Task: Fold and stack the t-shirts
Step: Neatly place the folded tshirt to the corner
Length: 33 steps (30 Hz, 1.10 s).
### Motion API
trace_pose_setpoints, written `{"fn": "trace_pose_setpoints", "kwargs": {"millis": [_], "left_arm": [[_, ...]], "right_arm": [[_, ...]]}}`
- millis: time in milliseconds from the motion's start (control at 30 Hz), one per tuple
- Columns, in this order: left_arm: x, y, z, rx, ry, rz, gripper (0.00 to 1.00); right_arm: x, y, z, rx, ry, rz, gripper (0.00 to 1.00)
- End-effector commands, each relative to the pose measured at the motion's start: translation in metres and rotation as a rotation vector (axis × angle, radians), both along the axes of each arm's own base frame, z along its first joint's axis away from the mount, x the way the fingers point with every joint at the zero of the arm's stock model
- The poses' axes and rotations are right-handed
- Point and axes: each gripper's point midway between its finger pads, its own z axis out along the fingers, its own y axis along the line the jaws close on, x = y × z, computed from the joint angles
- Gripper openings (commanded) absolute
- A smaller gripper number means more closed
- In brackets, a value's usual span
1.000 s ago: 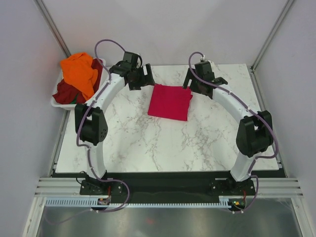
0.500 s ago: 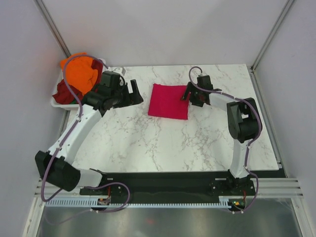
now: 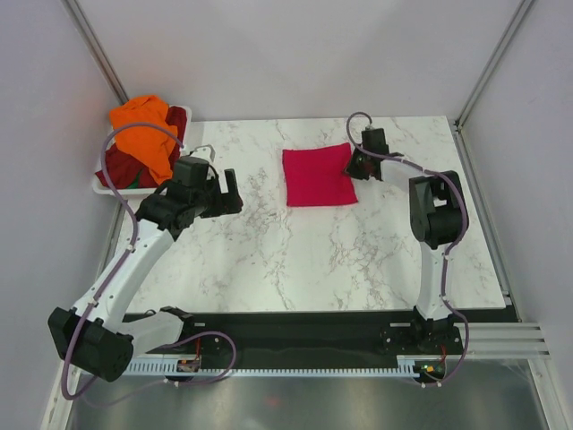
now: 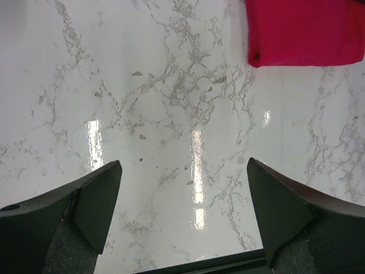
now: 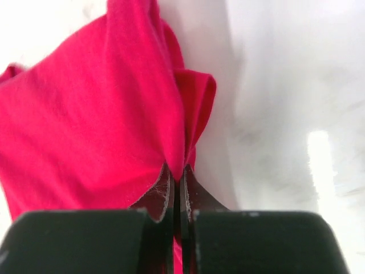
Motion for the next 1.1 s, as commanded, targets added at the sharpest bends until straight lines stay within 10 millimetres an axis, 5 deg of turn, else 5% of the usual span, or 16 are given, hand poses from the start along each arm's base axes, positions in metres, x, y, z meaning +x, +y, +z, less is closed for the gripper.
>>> {"fn": "trace_pose_setpoints", "kwargs": {"millis": [0, 133, 333, 367, 400, 433, 500, 567, 800, 833, 900, 933, 967, 1033, 1067], "left_arm": [[0.002, 0.009, -0.009, 0.063, 0.002, 0.004, 0.98], [0.002, 0.008, -0.014, 0.060, 0.015, 0.004, 0.98], [0.001, 0.008, -0.018, 0.057, 0.022, 0.007, 0.98], [0.002, 0.007, -0.018, 0.055, 0.022, 0.007, 0.98], [0.002, 0.007, -0.019, 0.054, 0.024, 0.006, 0.98], [0.002, 0.006, -0.017, 0.050, 0.021, 0.002, 0.98], [0.002, 0.004, -0.016, 0.040, 0.017, -0.001, 0.98], [0.002, 0.002, -0.013, 0.027, 0.007, -0.006, 0.98], [0.000, -0.003, 0.003, -0.008, -0.046, -0.039, 1.00], [-0.003, -0.001, 0.007, -0.009, -0.066, -0.042, 1.00], [-0.004, -0.002, 0.016, -0.022, -0.104, -0.052, 1.00], [-0.007, -0.001, 0.021, -0.028, -0.129, -0.056, 1.00], [-0.007, -0.001, 0.023, -0.028, -0.142, -0.059, 1.00], [-0.009, -0.001, 0.026, -0.033, -0.166, -0.071, 1.00], [-0.011, 0.001, 0.031, -0.035, -0.189, -0.069, 1.00]], "right_arm": [[0.016, -0.091, 0.005, -0.356, 0.060, -0.143, 0.00], [0.047, -0.159, 0.029, -0.430, 0.041, -0.254, 0.00], [0.069, -0.244, 0.024, -0.588, 0.089, -0.334, 0.00], [0.082, -0.256, 0.043, -0.615, 0.046, -0.372, 0.02], [0.084, -0.264, 0.031, -0.630, 0.071, -0.371, 0.07], [0.095, -0.278, 0.040, -0.648, 0.040, -0.392, 0.44], [0.099, -0.293, 0.053, -0.688, 0.023, -0.432, 0.97], [0.098, -0.309, 0.071, -0.740, 0.004, -0.481, 0.98], [0.076, -0.316, 0.153, -0.738, -0.101, -0.605, 0.98], [0.068, -0.311, 0.147, -0.728, -0.083, -0.594, 0.98], [0.059, -0.304, 0.185, -0.690, -0.164, -0.616, 0.98], [0.051, -0.294, 0.177, -0.688, -0.147, -0.591, 0.98], [0.045, -0.288, 0.205, -0.672, -0.207, -0.599, 0.98], [0.031, -0.268, 0.198, -0.669, -0.194, -0.549, 0.98], [0.020, -0.258, 0.221, -0.652, -0.242, -0.538, 0.98]]}}
